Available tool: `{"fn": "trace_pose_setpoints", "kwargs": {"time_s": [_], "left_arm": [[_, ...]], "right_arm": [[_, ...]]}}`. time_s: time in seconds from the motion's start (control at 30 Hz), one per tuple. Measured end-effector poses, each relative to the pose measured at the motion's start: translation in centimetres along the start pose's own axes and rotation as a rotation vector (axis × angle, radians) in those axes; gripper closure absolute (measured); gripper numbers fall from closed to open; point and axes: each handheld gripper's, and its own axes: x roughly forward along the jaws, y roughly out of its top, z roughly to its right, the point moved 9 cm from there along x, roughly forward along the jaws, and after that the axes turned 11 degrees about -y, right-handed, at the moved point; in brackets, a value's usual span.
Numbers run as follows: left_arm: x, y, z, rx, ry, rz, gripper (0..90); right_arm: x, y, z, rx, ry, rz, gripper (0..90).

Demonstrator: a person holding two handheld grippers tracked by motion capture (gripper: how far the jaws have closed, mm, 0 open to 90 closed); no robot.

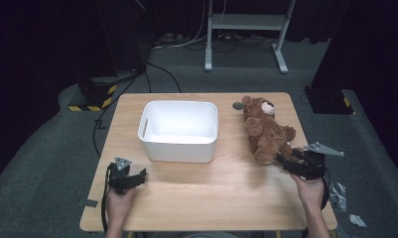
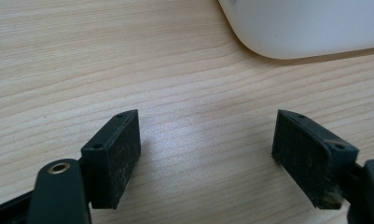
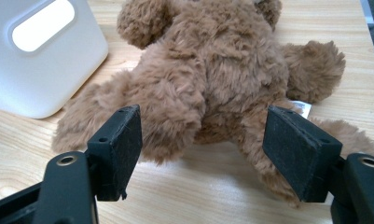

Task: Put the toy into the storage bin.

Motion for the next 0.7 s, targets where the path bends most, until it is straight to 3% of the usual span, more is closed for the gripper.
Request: {"fn": "trace_pose_setpoints", "kwargs": {"time_s": [0.6,0.7], "left_arm": [[0.0,0.0,0.0,0.0,-0.001,-0.001,23.5],[0.0,0.0,0.1,0.0,-0.002,-0.001,23.5]], "right_arm": [[1.6,1.5,0.1,0.016,0.004,-0.007,28.9],[1.9,2.0,0.0,0.002,-0.001,-0.002,28.7]]}}
